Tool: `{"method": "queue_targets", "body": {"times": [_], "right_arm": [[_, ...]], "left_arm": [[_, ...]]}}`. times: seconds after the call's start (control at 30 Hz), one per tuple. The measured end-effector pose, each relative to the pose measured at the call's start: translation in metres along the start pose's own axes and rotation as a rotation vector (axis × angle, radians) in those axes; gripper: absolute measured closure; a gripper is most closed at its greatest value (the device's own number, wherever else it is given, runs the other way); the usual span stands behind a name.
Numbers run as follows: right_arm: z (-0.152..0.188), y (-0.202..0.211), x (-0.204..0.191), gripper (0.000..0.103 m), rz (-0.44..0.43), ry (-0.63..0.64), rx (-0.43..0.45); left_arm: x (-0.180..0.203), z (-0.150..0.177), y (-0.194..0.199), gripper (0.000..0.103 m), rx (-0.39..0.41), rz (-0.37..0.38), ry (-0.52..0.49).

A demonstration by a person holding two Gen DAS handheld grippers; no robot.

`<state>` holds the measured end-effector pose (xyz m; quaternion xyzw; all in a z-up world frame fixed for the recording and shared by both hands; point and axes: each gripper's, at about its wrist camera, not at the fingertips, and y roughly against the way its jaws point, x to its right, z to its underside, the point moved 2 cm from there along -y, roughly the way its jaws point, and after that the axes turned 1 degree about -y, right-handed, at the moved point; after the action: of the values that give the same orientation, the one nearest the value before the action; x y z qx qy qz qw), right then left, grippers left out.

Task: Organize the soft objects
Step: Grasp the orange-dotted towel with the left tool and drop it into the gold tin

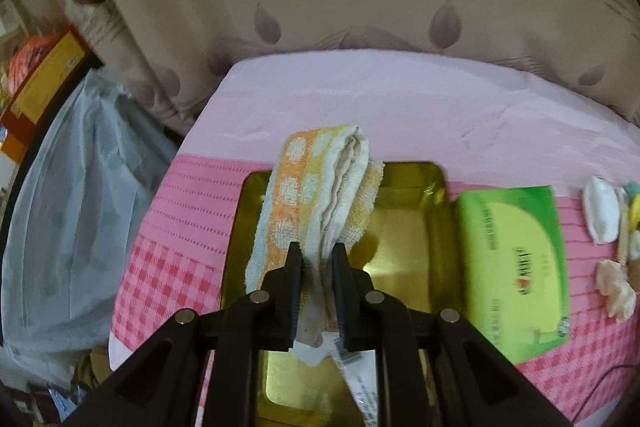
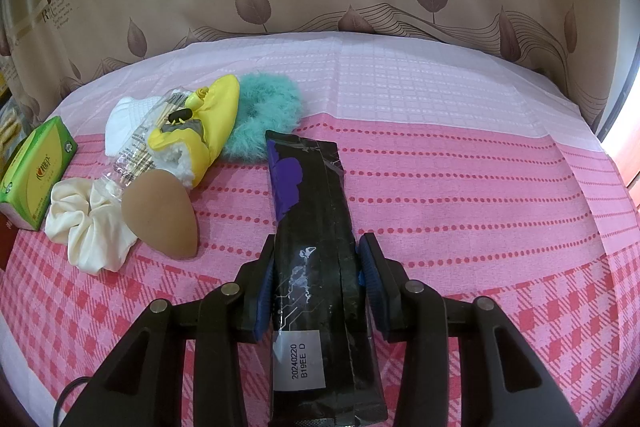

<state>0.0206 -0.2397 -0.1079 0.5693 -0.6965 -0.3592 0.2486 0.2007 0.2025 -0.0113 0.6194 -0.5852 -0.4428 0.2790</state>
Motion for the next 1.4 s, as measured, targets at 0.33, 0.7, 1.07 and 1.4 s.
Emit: {"method": "queue_targets", "body": {"times": [0.33,0.7,1.07,1.4], "right_arm": [[0.000,0.000,-0.001,0.064,0.001,0.000,0.000],[0.001,-0.001,-0.001,0.064,0.001,0.001,0.000],[0.001,-0.001,-0.001,0.064,0.004,0.005,0.000],[0.000,-0.002,-0.002,0.064,0.016,0.018,-0.002]], "left_arm": [[-0.020,0.009,-0.030,0.086,-0.062,-0.028,0.050],[-0.026,0.013,-0.030,0.074,-0.068,-0.029,0.062],[-0.015,0.030,0.026,0.073,0.059,-0.022,0.084],[0.000,0.076,0.056,0.069,0.170,-0.087,0.067]]}}
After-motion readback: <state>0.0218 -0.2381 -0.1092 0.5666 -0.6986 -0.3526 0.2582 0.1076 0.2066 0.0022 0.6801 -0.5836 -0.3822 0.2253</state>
